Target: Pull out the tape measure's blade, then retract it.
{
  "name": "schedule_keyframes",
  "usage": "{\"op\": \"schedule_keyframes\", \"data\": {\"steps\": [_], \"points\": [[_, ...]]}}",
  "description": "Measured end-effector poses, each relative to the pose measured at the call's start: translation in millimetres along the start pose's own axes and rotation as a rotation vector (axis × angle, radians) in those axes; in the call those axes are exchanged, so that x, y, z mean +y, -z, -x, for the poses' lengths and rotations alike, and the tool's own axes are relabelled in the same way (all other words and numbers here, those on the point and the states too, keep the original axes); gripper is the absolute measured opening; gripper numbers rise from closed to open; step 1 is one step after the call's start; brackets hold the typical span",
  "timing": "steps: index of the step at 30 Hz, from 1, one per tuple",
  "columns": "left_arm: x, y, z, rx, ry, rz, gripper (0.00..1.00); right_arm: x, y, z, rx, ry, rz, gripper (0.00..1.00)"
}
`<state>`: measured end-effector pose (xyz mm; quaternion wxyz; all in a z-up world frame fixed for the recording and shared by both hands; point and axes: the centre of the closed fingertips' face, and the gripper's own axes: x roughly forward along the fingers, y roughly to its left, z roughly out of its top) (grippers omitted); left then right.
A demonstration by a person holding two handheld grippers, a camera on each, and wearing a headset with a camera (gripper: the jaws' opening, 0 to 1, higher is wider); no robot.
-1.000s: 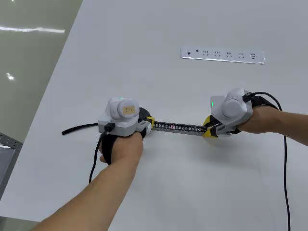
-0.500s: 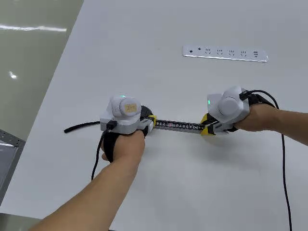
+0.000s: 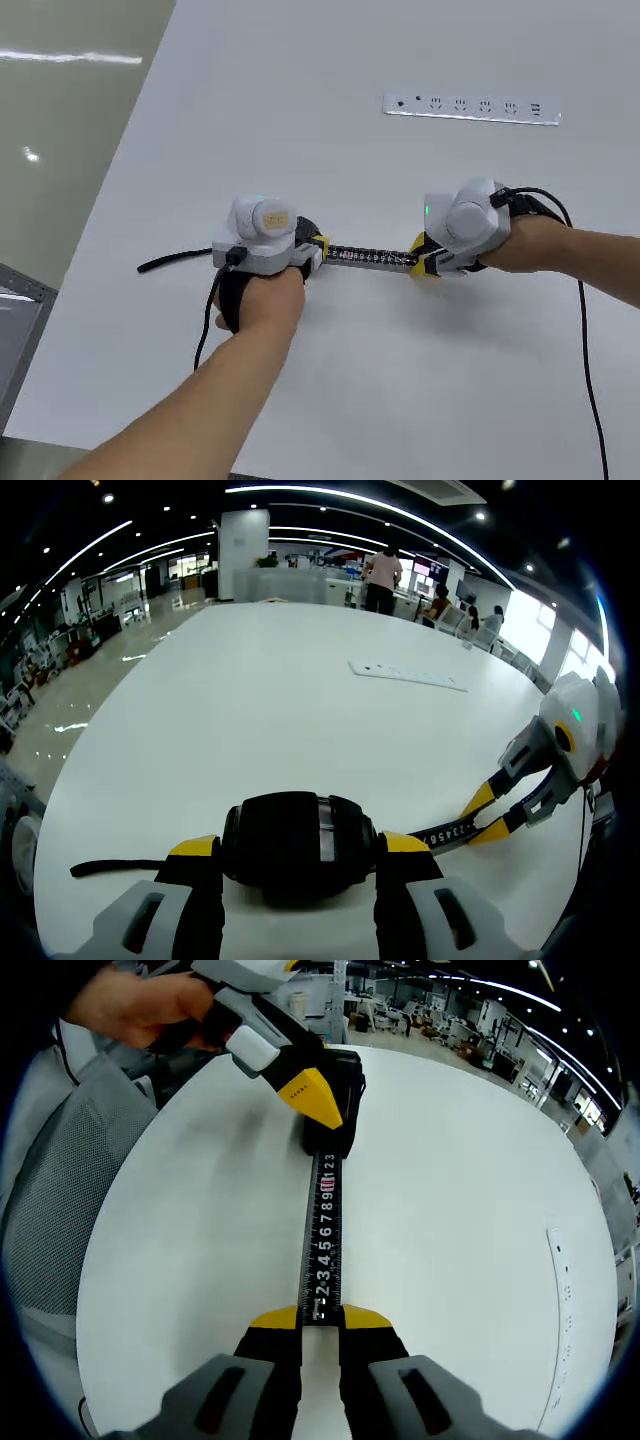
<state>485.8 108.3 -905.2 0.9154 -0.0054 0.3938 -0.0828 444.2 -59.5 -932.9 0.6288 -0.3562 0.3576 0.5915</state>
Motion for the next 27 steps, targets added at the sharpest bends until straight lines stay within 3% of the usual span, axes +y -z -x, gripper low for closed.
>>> {"op": "schedule_keyframes", "data": {"steps": [27], "points": [[0.0, -0.4, -0.2, 0.008, 0.001, -0.002, 0.57, -6.4, -23.9, -17.7, -0.047, 0.017, 0.012, 0.12]]}}
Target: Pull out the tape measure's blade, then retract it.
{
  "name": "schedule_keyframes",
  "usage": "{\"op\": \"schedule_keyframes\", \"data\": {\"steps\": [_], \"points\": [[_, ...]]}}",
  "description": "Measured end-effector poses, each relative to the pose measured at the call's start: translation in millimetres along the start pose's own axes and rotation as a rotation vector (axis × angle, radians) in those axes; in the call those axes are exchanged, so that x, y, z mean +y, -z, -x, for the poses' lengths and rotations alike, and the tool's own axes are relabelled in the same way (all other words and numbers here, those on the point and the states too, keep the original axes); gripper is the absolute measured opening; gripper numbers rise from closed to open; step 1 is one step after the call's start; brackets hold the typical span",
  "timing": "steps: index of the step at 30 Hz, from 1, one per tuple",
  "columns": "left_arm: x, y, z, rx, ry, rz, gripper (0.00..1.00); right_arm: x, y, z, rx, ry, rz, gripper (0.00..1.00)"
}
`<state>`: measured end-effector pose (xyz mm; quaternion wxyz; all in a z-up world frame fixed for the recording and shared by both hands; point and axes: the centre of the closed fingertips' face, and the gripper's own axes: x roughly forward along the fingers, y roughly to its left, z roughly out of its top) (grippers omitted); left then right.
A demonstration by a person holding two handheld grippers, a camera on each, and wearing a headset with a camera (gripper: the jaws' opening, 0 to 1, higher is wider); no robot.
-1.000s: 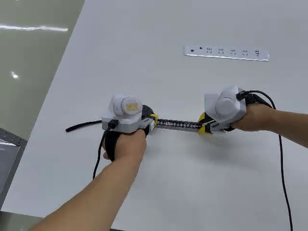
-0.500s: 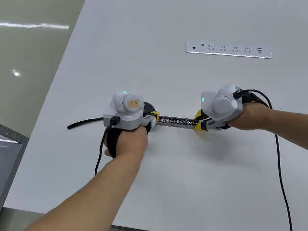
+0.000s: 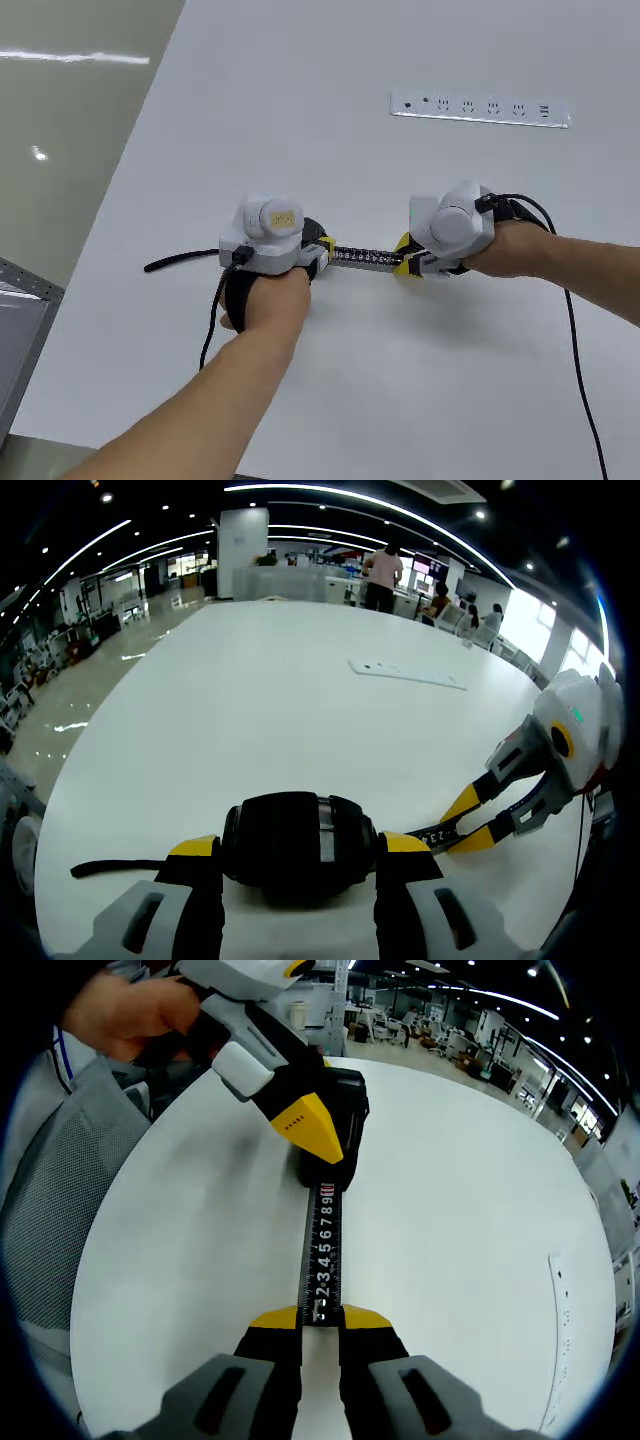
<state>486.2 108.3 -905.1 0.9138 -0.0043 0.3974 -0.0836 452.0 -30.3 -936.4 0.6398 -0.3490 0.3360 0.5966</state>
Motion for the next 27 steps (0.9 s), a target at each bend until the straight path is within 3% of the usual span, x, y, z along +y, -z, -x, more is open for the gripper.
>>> {"op": "schedule_keyframes", "data": {"steps": [27], "points": [[-1.0, 0.7, 2.0, 0.006, 0.002, -0.004, 0.57, -1.9, -30.8, -20.6, -0.066, 0.007, -0.007, 0.13]]}}
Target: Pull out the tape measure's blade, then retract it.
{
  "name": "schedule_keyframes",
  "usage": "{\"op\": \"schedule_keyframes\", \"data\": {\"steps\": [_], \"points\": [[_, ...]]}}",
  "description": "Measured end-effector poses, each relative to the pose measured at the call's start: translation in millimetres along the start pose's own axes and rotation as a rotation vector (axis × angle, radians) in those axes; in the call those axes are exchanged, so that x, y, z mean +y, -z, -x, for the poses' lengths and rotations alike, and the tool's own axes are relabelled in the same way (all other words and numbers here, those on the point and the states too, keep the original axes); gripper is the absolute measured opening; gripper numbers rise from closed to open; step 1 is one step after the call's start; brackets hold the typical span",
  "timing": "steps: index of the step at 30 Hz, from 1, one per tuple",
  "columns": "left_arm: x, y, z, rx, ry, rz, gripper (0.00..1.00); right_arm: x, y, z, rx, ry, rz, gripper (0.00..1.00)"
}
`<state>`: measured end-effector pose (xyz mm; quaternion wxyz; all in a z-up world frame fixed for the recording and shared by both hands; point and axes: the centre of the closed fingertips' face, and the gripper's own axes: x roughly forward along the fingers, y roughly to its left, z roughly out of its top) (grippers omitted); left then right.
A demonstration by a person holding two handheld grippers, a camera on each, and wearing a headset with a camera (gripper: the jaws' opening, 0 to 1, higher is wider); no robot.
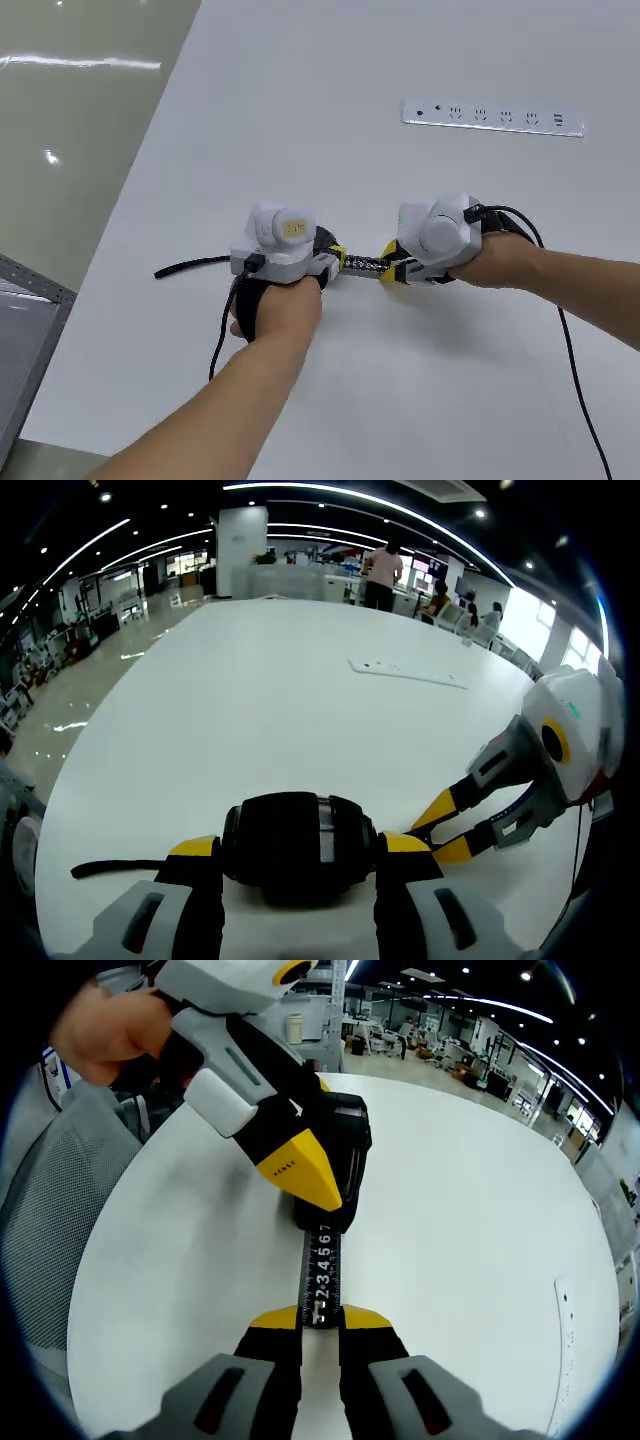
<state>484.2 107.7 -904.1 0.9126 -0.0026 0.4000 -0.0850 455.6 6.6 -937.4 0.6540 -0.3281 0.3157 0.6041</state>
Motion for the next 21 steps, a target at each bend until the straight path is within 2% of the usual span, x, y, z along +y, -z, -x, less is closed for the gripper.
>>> {"op": "schedule_keyframes", "data": {"steps": [21], "points": [[-0.3, 0.9, 0.4, 0.002, -0.002, 0.000, 0.57, -1.5, -17.4, -10.8, -0.041, 0.018, -0.023, 0.13]]}}
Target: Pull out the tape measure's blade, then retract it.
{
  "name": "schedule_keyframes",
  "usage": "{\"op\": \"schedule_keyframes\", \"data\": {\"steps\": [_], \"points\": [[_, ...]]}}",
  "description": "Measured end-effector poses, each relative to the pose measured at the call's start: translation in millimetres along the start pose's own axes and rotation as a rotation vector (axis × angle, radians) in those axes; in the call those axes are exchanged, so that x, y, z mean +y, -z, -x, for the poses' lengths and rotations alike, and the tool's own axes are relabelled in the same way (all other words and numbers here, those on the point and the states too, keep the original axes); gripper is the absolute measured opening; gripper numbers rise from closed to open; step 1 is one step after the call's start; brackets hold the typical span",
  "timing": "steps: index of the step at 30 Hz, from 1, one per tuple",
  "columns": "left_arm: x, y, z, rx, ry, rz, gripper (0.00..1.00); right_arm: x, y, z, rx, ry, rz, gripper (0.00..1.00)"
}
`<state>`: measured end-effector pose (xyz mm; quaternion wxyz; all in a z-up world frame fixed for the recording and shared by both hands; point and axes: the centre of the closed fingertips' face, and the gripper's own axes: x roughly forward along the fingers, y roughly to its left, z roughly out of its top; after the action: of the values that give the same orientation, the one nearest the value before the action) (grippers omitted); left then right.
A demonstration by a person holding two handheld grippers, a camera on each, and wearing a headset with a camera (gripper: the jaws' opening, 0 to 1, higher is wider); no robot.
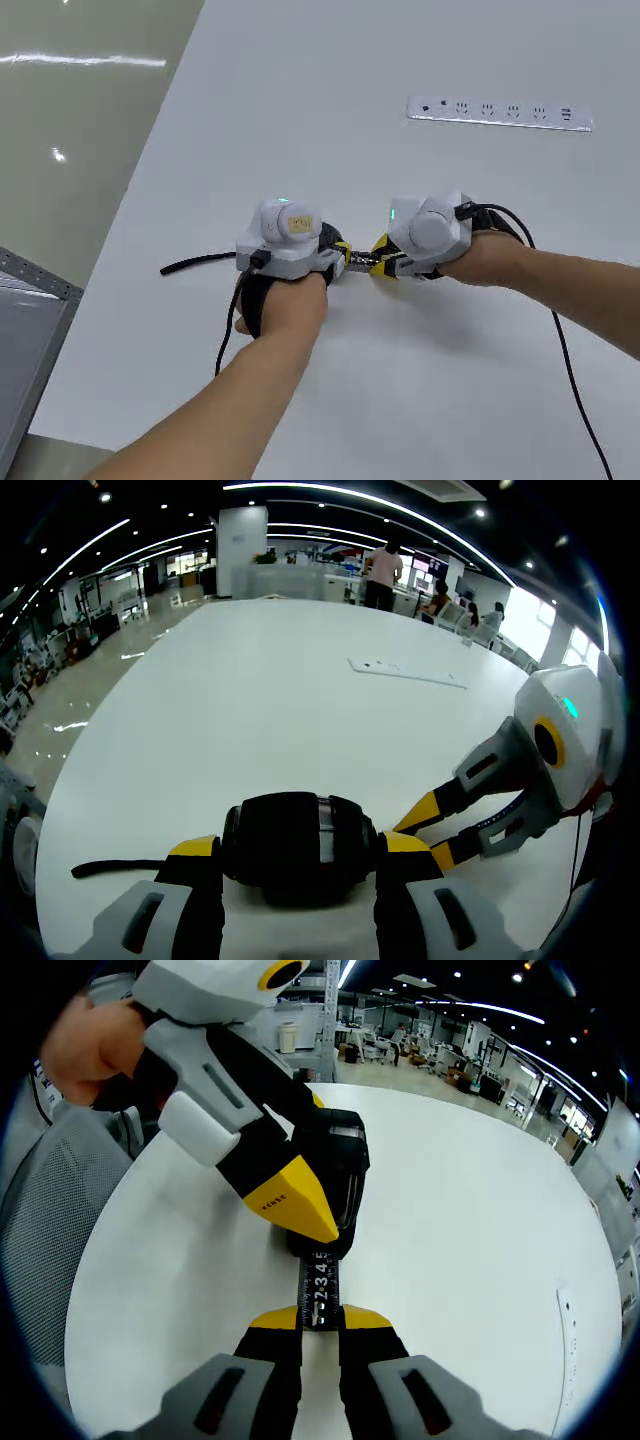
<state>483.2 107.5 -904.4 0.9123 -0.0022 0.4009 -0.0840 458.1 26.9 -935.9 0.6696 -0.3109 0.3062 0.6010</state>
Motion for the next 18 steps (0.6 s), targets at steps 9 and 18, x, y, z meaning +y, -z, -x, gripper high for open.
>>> {"op": "schedule_keyframes", "data": {"steps": [9, 18], "points": [[0.1, -0.7, -0.4, 0.000, 0.001, -0.003, 0.57, -0.2, -4.6, -5.2, -0.020, -0.008, -0.004, 0.13], [0.2, -0.8, -0.2, -0.004, 0.000, -0.004, 0.57, -0.3, -7.6, -7.6, -0.033, -0.006, -0.005, 0.13]]}}
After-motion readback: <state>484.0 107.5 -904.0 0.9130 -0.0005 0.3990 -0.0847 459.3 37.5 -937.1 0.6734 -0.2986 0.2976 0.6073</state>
